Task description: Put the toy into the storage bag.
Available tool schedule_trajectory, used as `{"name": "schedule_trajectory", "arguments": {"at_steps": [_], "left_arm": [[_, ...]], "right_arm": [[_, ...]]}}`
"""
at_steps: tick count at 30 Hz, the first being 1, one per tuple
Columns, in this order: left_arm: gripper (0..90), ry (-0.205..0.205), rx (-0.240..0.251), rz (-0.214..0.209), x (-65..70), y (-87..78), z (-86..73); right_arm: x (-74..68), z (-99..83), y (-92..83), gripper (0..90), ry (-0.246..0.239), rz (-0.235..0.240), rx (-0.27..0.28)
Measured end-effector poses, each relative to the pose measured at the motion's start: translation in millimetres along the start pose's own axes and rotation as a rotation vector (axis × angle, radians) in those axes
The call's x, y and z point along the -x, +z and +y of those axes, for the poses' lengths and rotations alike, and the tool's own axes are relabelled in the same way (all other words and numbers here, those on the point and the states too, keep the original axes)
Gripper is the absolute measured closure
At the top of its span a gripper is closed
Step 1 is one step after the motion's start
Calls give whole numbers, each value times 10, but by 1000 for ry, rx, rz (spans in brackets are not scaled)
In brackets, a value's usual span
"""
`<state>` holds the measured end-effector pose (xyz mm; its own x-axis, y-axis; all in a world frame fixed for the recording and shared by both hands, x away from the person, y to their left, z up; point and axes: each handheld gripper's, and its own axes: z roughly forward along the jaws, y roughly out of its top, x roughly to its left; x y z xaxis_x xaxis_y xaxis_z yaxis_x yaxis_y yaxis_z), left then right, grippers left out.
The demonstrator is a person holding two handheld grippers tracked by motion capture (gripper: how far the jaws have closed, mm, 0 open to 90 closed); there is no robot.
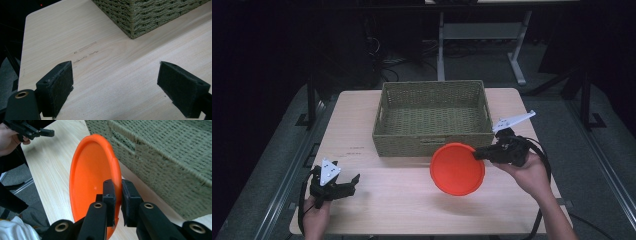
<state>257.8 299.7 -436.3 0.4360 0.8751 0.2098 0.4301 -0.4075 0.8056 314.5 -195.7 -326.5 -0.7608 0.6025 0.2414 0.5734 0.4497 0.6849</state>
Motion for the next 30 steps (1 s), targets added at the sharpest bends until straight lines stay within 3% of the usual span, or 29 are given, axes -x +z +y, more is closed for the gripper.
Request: {"name": "schedule_trajectory", "arguments": {"at_steps": [16,30], "left_arm": [[128,1,3,-1,9,1,-1],[128,1,-2,-1,0,4,-2]], "right_arm": [[78,405,-319,819,-18,-32,32],[153,707,-373,818,-16,-43,42]]}}
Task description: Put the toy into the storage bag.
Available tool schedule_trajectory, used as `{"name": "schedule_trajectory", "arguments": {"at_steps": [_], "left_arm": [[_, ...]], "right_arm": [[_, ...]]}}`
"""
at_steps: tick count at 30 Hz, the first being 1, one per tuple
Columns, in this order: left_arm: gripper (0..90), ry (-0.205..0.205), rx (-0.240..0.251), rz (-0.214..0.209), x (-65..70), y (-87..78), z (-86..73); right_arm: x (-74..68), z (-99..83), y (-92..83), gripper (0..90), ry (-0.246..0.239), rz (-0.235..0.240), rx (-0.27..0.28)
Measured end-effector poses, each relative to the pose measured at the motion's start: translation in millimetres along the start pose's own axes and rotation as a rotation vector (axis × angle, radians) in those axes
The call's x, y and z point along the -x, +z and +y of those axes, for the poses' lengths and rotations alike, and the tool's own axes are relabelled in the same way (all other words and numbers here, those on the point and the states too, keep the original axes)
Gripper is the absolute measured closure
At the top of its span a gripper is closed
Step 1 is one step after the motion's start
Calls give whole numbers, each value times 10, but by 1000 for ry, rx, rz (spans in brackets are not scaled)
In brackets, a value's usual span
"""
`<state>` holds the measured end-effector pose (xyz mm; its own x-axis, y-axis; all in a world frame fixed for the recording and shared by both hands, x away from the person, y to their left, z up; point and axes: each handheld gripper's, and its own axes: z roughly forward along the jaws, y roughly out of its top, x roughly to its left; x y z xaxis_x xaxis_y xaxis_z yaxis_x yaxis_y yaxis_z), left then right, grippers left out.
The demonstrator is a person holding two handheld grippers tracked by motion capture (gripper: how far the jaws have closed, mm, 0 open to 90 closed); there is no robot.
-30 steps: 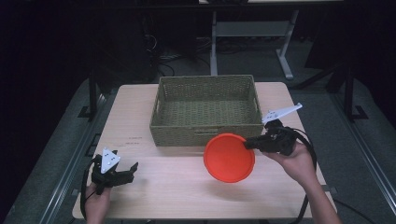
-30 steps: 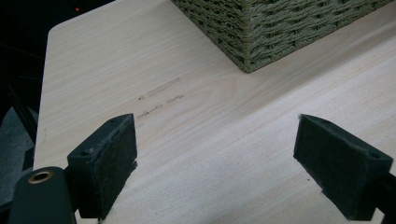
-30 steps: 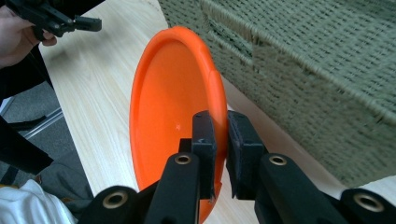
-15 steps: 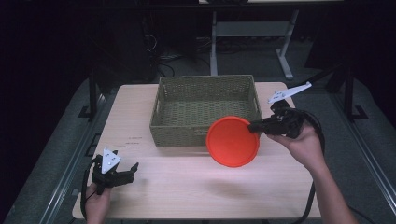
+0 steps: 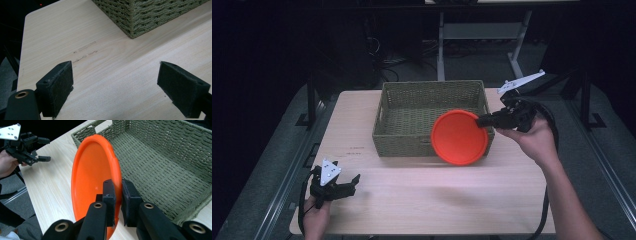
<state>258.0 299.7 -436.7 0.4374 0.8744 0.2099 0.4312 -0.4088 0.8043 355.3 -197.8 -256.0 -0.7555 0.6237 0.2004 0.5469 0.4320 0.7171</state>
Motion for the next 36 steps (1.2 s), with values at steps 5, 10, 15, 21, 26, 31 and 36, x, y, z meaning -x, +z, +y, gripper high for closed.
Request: {"name": "schedule_trajectory", "arguments": {"at_steps": [5,10,15,21,26,31,36], "left_arm": [[128,5,3,-2,7,1,-1],[128,-3,1,0,-1,-1,-2],[128,3,0,-3,4,4,-1],[128,0,-1,-3,2,2,2],[128,2,2,-5,3,5,1],[128,-2,1,-3,0,0,1],[128,3,0,-7,11,6,2]], "right_arm": [[16,60,25,818,-9,6,-3],[38,111,29,818,-12,-4,-2],[92,163,23,818,4,-8,-1],[119,216,24,818,13,-23,-1],[143,259,19,818,15,-23,1],[130,300,24,818,14,-28,6],[138,338,30,818,16,-38,6]]}}
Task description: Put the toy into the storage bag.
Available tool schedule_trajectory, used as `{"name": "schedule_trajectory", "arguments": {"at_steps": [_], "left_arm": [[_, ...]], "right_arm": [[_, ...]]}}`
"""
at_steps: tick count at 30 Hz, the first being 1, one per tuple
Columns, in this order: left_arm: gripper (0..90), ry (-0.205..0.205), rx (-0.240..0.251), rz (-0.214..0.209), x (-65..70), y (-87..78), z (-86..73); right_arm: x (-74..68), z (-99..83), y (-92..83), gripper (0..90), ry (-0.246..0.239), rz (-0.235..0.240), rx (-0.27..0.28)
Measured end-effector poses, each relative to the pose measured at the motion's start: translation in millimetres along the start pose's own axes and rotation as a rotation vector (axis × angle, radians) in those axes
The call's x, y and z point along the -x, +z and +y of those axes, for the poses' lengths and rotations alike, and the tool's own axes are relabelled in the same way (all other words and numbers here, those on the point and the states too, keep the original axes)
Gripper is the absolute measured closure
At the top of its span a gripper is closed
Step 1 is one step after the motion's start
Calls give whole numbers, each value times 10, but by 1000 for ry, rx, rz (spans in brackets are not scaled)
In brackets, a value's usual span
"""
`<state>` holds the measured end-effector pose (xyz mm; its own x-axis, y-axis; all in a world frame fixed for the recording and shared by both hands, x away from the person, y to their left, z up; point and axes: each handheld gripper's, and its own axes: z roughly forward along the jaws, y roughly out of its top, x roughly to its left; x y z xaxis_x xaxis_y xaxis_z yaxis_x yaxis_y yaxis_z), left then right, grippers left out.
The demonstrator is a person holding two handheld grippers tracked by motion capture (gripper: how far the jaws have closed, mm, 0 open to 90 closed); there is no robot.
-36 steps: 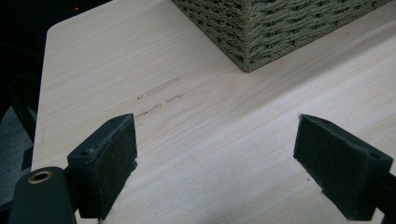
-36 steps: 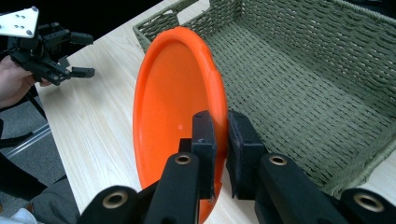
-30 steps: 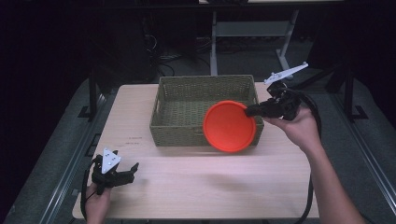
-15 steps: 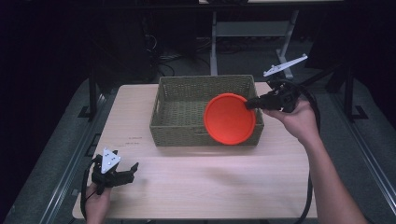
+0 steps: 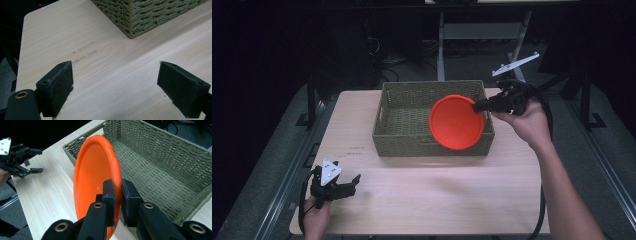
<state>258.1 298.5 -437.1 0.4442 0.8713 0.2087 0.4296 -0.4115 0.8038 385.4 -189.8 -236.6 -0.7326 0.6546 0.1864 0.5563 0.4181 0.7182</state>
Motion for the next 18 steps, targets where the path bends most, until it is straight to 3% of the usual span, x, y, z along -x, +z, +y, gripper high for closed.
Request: {"name": "schedule_trajectory", "arguments": {"at_steps": [18], "left_arm": [[128,2,-1,3,-5,-1,0]], "right_arm": [[71,183,44,818,18,-14,-9]]}}
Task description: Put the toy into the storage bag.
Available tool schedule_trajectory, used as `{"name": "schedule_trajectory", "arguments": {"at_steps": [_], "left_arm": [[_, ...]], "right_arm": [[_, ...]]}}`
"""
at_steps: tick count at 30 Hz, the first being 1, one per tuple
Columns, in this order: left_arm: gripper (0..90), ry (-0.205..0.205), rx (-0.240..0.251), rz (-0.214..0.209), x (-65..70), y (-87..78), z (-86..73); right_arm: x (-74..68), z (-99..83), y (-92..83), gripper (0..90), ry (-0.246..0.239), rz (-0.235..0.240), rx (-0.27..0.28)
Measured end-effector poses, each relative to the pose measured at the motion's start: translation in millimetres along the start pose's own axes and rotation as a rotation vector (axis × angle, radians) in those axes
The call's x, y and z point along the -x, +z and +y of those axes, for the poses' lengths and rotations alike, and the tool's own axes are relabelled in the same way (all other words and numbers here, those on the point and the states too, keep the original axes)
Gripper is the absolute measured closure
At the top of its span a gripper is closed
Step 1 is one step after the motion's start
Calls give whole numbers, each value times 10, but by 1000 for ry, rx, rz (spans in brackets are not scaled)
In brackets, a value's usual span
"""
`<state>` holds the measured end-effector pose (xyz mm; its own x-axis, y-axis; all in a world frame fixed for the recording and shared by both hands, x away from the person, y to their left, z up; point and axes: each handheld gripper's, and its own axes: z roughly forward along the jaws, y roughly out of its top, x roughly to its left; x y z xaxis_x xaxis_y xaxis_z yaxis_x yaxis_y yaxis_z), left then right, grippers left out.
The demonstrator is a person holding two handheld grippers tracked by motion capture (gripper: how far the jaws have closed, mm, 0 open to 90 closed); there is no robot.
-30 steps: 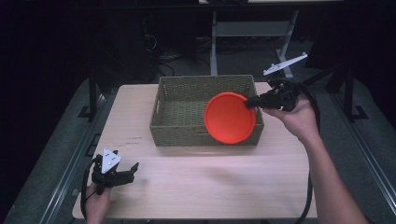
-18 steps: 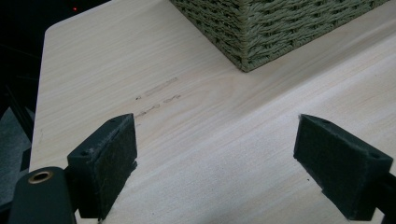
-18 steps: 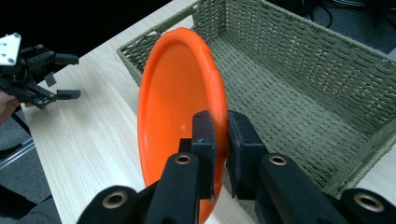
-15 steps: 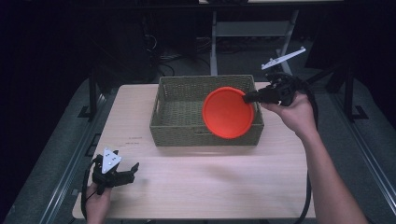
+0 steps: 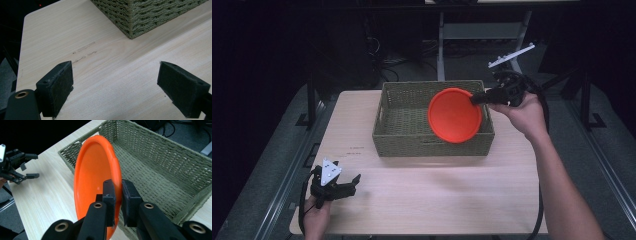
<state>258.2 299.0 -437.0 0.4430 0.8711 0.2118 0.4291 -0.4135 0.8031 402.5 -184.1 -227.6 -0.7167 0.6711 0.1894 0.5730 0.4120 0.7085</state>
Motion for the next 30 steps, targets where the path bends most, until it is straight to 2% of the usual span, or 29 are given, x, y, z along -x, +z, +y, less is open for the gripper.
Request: {"name": "schedule_trajectory", "arguments": {"at_steps": [6,15,19,24,30], "left_arm": [[128,-6,4,6,-6,-8,1],[128,-2,2,2,-5,0,2],[128,-4,7,4,-3,-8,1],[128,-5,5,2,-6,-7,2],[128,-7,7,-3,-1,1,1]], "right_arm": [[22,51,10,818,3,-8,9],[36,139,107,817,6,-23,-4],[98,172,183,817,11,-30,-23],[207,181,283,817,42,-45,-39],[271,188,333,817,66,-81,-19]]}}
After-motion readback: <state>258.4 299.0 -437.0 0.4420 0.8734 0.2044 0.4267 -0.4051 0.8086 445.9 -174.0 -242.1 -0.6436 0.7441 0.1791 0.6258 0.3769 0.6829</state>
